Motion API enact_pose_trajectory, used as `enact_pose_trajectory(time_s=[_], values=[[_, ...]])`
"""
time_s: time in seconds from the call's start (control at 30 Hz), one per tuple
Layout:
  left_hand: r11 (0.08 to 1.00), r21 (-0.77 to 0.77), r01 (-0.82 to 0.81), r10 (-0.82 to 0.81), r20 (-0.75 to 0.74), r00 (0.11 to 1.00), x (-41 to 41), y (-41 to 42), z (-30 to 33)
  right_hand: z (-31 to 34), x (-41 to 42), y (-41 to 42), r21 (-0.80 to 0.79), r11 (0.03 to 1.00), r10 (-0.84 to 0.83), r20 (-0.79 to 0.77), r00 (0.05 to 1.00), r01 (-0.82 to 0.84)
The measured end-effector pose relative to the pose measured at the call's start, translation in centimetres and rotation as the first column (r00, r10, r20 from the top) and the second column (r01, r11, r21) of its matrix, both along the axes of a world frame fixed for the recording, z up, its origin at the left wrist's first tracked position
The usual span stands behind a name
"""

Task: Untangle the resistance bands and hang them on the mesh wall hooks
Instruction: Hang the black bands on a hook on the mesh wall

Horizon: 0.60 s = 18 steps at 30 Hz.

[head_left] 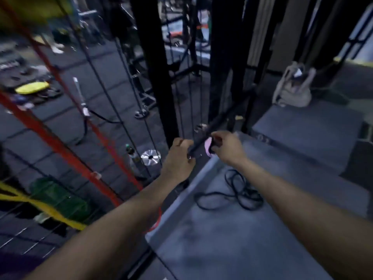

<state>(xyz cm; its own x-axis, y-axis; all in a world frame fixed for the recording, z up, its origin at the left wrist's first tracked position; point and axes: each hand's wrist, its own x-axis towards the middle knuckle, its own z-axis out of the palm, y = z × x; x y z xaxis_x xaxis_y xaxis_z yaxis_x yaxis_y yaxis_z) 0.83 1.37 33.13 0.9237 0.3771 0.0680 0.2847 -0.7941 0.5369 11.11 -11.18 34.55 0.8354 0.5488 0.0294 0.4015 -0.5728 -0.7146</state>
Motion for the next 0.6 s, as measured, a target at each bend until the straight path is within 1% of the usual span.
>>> enact_pose_trajectory(time_s=[0.07,0.17,0.23,0.43,0.6], values=[[0.998,-0.059,0.038,-0.040,-0.046,0.998,1.1,-0.7,-3.9,-4.8,1.2,-1.2,-0.063,0.997,-0.041,-0.054,0.998,0.037],[0.986,-0.143,0.088,-0.110,-0.156,0.982,2.7,-1.4,-10.0,-11.9,2.3,-2.9,-0.177,0.980,-0.111,-0.111,0.988,0.091],[0.978,-0.171,0.116,-0.152,-0.221,0.963,3.9,-1.7,-14.3,-16.0,2.6,-4.0,-0.236,0.963,-0.165,-0.139,0.977,0.129],[0.965,-0.158,0.211,-0.256,-0.371,0.892,6.4,-2.6,-27.4,-28.1,3.4,-6.7,-0.334,0.928,-0.257,-0.260,0.931,0.163],[0.949,-0.135,0.284,-0.315,-0.441,0.840,8.4,-3.4,-35.8,-36.1,4.1,-8.6,-0.373,0.897,-0.340,-0.241,0.909,0.237]])
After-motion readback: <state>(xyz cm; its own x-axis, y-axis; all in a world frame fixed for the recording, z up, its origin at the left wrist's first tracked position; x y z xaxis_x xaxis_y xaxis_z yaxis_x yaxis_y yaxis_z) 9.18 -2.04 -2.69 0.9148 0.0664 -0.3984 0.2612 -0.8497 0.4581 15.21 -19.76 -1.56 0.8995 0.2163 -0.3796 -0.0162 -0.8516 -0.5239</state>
